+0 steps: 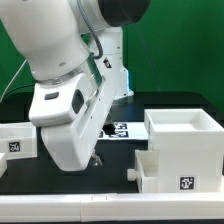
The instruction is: Assemble drawer
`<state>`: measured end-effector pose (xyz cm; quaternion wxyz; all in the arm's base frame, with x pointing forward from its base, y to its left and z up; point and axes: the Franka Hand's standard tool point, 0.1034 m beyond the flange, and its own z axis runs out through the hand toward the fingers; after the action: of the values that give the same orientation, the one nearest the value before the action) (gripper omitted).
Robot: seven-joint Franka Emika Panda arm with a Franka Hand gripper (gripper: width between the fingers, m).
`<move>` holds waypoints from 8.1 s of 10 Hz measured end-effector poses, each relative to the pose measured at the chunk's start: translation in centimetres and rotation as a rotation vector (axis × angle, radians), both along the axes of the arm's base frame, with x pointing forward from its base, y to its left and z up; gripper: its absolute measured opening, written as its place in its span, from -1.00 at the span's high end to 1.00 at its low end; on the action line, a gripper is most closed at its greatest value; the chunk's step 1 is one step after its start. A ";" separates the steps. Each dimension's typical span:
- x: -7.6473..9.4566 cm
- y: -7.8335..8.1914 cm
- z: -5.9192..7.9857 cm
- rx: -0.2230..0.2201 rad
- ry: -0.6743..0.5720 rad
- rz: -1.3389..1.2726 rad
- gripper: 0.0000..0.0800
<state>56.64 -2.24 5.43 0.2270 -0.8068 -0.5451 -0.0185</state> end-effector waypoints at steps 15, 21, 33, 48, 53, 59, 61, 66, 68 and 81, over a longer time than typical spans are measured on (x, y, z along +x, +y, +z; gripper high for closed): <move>-0.1 4.5 -2.9 -0.053 -0.069 -0.142 -0.62; -0.4 0.7 -0.4 -0.087 -0.098 -0.149 -0.62; -2.6 -1.8 1.1 -0.155 -0.064 -0.251 -0.62; -7.3 -6.9 3.7 -0.262 -0.226 -0.034 -0.62; -10.4 -11.7 3.7 -0.315 -0.315 0.242 -0.62; -16.2 -17.1 2.0 -0.338 -0.323 0.399 -0.62; -16.5 -18.3 1.7 -0.340 -0.315 0.385 -0.62; -19.5 -22.2 -0.5 -0.345 -0.354 0.582 -0.62; -21.0 -23.6 -1.5 -0.341 -0.355 0.636 -0.62; -21.4 -24.6 -2.2 -0.402 -0.371 0.587 -0.07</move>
Offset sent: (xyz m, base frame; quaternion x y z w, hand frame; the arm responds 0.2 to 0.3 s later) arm 0.0000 0.0000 0.0000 0.0000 0.0000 0.0000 1.0000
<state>35.25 -26.88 3.27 -0.0420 -0.6282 -0.7769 0.0086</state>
